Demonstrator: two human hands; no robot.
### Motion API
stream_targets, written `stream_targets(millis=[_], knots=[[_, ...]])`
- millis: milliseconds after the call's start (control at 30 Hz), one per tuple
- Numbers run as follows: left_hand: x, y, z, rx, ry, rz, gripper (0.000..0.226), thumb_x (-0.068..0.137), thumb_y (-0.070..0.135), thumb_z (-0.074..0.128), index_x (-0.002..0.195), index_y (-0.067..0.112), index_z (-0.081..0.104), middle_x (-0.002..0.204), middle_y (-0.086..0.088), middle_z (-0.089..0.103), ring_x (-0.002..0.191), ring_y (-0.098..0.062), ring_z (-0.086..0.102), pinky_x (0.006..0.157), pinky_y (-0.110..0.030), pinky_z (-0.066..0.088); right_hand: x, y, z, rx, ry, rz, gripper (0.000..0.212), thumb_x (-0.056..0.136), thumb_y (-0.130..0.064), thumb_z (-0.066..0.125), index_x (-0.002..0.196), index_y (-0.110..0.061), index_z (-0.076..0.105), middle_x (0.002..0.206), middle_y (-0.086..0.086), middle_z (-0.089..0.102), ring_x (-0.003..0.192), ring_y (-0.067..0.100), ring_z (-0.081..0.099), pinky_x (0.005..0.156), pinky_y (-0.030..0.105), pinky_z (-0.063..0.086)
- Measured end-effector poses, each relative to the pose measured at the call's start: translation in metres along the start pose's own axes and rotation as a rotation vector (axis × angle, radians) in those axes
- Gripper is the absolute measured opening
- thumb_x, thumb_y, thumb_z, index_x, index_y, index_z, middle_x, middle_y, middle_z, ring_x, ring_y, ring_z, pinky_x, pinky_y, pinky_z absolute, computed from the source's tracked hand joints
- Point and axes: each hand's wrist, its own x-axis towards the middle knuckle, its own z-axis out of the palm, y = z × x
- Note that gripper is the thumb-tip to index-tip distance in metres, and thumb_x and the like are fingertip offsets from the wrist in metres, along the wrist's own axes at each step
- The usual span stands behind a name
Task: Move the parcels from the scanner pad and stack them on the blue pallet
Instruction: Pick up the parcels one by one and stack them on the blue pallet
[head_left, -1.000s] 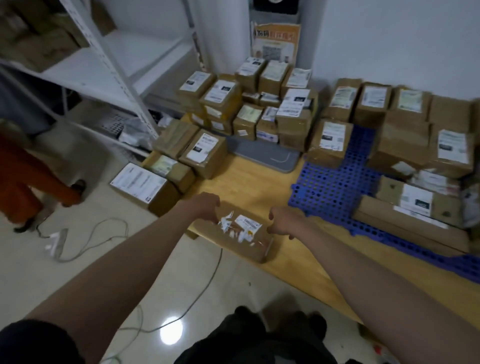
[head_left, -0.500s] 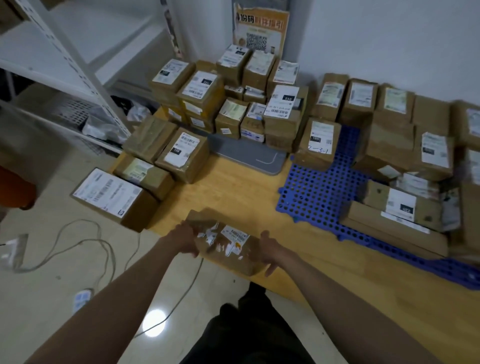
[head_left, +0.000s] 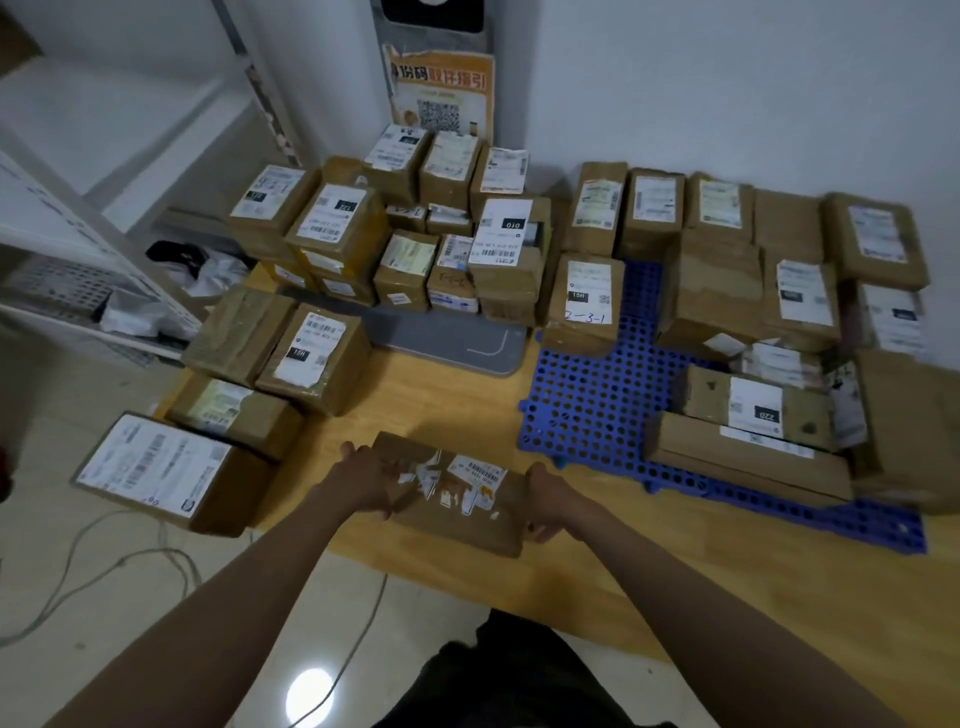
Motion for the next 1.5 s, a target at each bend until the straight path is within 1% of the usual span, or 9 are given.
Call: stream_targets(millis=[200,467,733,833,933,1100,1200,1333,1500], knots=[[0.006,0.048,-0.035,-0.032,0.071,0.049,0.089,0.068,0.028,0.086,0.137,0.005,0.034,0.135,-0.014,0.031,0.117,-0.033,0.051,0.092,-0.036,0.047,-0.011,0.019,-0.045,0.121,0.124,-0.011,0.086,0.094,-0.017,0.062,0.155,-0.015,0.001,0.13,0.02,0.055,0.099,0.034,0.068,0.082,0.047,0.059],[0.02,0.106,-0.06,0.028,0.12,0.116,0.083,0.076,0.03,0.081,0.135,0.002,0.03,0.137,-0.016,0.03,0.123,-0.033,0.046,0.098,-0.037,0.047,-0.021,0.044,-0.083,0.213,0.306,0.001,0.077,0.093,-0.017,0.063,0.15,-0.004,0.013,0.139,0.018,0.043,0.104,0.033,0.062,0.081,0.046,0.059],[0.036,0.136,-0.068,0.004,0.127,0.11,0.099,0.07,0.031,0.084,0.143,0.001,0.025,0.147,-0.018,0.024,0.125,-0.034,0.048,0.093,-0.036,0.047,-0.028,0.064,-0.104,0.258,0.45,-0.069,0.064,0.093,-0.026,0.064,0.142,-0.003,0.031,0.134,0.018,0.047,0.104,0.032,0.061,0.08,0.043,0.058],[0.036,0.143,-0.078,0.037,0.142,0.169,0.097,0.069,0.033,0.084,0.143,0.003,0.029,0.147,-0.019,0.025,0.125,-0.033,0.047,0.087,-0.034,0.048,-0.035,0.07,-0.114,0.255,0.497,-0.078,0.053,0.093,-0.029,0.063,0.133,-0.004,0.04,0.127,0.019,0.053,0.095,0.028,0.057,0.069,0.034,0.052],[0.034,0.155,-0.091,0.048,0.145,0.232,0.093,0.071,0.031,0.084,0.142,0.003,0.03,0.144,-0.018,0.029,0.127,-0.033,0.042,0.089,-0.035,0.047,-0.045,0.072,-0.125,0.296,0.528,-0.119,0.04,0.094,-0.028,0.06,0.124,-0.002,0.051,0.117,0.019,0.06,0.101,0.033,0.062,0.085,0.046,0.055],[0.025,0.175,-0.117,0.008,0.18,0.251,0.097,0.077,0.029,0.079,0.146,-0.002,0.019,0.146,-0.019,0.026,0.118,-0.032,0.05,0.078,-0.032,0.048,-0.07,0.073,-0.145,0.258,0.618,-0.153,0.022,0.092,-0.021,0.059,0.102,-0.003,0.067,0.095,0.016,0.068,0.088,0.031,0.065,0.073,0.042,0.055],[0.019,0.186,-0.131,-0.055,0.179,0.289,0.102,0.077,0.028,0.077,0.146,-0.006,0.011,0.143,-0.023,0.034,0.114,-0.034,0.054,0.078,-0.037,0.052,-0.082,0.078,-0.158,0.258,0.643,-0.158,0.029,0.09,-0.015,0.061,0.118,-0.009,0.064,0.107,0.012,0.068,0.095,0.026,0.064,0.074,0.039,0.053],[0.014,0.203,-0.145,-0.054,0.219,0.337,0.085,0.076,0.037,0.078,0.135,-0.006,0.035,0.124,-0.022,0.051,0.099,-0.031,0.06,0.059,-0.035,0.049,-0.095,0.091,-0.176,0.387,0.6,-0.214,0.058,0.083,-0.013,0.071,0.137,-0.023,0.05,0.118,0.004,0.062,0.101,0.024,0.061,0.071,0.03,0.051],[0.015,0.224,-0.148,-0.067,0.286,0.377,0.095,0.074,0.038,0.081,0.139,-0.003,0.027,0.11,-0.015,0.056,0.072,-0.019,0.055,0.04,-0.021,0.034,-0.097,0.103,-0.196,0.333,0.586,-0.202,0.074,0.083,-0.011,0.072,0.147,-0.021,0.036,0.103,0.004,0.059,0.086,0.021,0.062,0.068,0.033,0.056]])
